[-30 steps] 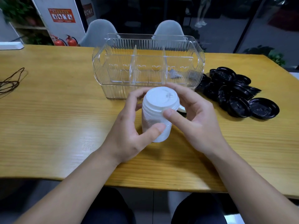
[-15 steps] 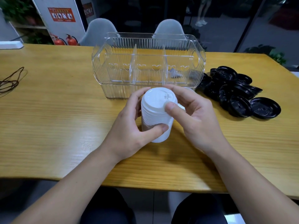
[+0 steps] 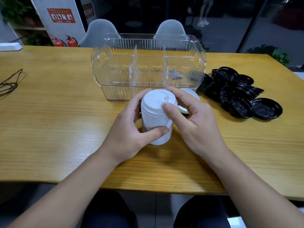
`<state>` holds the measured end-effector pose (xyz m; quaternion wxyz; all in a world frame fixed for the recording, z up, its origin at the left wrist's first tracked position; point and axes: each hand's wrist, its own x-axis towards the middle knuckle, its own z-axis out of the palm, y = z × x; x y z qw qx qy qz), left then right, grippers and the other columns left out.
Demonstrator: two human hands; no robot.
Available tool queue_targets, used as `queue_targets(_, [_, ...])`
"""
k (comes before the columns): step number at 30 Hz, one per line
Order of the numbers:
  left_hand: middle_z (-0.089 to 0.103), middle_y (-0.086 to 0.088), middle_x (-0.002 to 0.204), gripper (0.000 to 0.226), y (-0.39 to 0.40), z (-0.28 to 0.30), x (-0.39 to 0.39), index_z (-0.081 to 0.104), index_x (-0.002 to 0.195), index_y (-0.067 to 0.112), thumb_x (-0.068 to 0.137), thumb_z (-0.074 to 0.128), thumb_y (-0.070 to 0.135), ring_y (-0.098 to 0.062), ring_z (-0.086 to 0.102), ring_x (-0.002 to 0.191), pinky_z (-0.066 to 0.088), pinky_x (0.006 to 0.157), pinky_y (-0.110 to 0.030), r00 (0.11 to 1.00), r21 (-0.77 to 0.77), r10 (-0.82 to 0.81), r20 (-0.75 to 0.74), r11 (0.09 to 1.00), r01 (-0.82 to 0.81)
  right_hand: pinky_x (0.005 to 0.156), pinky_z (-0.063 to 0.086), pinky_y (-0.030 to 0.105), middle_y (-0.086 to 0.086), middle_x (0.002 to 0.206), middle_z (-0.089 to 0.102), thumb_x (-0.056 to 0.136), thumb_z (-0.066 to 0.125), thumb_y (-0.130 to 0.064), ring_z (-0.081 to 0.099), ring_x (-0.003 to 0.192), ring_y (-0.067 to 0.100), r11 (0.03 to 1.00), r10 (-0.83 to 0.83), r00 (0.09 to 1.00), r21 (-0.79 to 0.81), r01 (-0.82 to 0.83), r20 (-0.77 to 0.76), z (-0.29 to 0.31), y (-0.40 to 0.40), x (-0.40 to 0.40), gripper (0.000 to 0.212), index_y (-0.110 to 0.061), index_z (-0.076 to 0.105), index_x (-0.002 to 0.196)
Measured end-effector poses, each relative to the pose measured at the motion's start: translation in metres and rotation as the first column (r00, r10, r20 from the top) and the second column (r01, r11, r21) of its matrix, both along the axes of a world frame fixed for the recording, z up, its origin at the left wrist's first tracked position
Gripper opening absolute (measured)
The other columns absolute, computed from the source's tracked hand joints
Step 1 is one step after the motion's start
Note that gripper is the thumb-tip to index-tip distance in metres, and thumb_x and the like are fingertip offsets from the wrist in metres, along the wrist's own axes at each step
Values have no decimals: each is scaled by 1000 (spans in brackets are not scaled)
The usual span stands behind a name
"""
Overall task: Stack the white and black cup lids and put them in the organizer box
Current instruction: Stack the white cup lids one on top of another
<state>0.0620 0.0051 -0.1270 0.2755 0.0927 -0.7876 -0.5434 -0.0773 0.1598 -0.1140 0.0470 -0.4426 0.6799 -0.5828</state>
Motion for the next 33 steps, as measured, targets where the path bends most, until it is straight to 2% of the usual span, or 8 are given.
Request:
queue_targets(4, [70,15,151,103,2,-1,1,45,168,28,83,102,36,-15,66,145,52,124,-42,1000,-5,14,16,1000,-14,112,56,51,-11,135,78,106,71,-37,72,132,19,997,82,996,-14,-82,39,-5,1,-6,40,-24,71,143])
queue_targets(7, [68,15,152,97,1,-1,0,46,166,29,87,101,23,-17,63,147,52,124,-44,999,-21,22,25,1000,-21,114,55,46,-9,142,74,109,63,-45,69,135,18,1000,0,999,-25,1,54,-6,7,-18,48,-21,68,151])
queue_targets(9, [67,15,152,88,0,0,-1,49,162,27,90,98,18,-17,63,147,52,123,-49,999,-35,25,24,999,-24,108,55,42,-9,132,77,112,63,-41,71,124,14,986,-169,984,-12,168,-56,-6,14,-30,38,-20,74,142])
queue_targets(12, [68,19,148,81,0,1,-1,50,158,29,91,95,17,-14,65,143,56,118,-51,998,-12,48,31,999,-48,105,52,50,-9,118,74,101,78,-46,67,111,17,919,-345,911,115,377,-228,-16,19,-44,31,-25,82,124])
queue_targets(16, [67,22,148,80,2,3,-1,49,158,32,93,94,19,-10,65,143,57,118,-52,997,-15,66,45,998,-66,106,30,39,-11,115,70,90,88,-53,59,115,21,835,-354,833,257,486,-426,-31,14,-45,35,-27,86,114])
queue_targets(21, [67,26,146,81,3,3,0,49,157,35,93,95,20,-9,64,143,58,115,-58,995,-11,75,61,997,-74,99,23,36,-8,100,72,97,88,-27,59,102,27,844,-333,752,177,507,-568,-31,14,-44,4,-24,86,96])
queue_targets(26, [66,26,148,81,3,4,1,48,158,36,93,95,21,-9,64,144,56,117,-56,995,-22,76,63,997,-75,97,26,38,-4,98,69,99,83,-22,59,100,31,816,-322,701,188,546,-636,-28,12,-41,7,-19,79,94])
queue_targets(33, [67,25,148,80,3,3,1,49,158,34,93,94,23,-10,64,143,56,118,-55,996,-16,67,55,998,-66,95,26,35,-5,96,70,93,89,-17,59,98,28,836,-329,750,191,514,-574,-28,13,-41,14,-18,75,92])
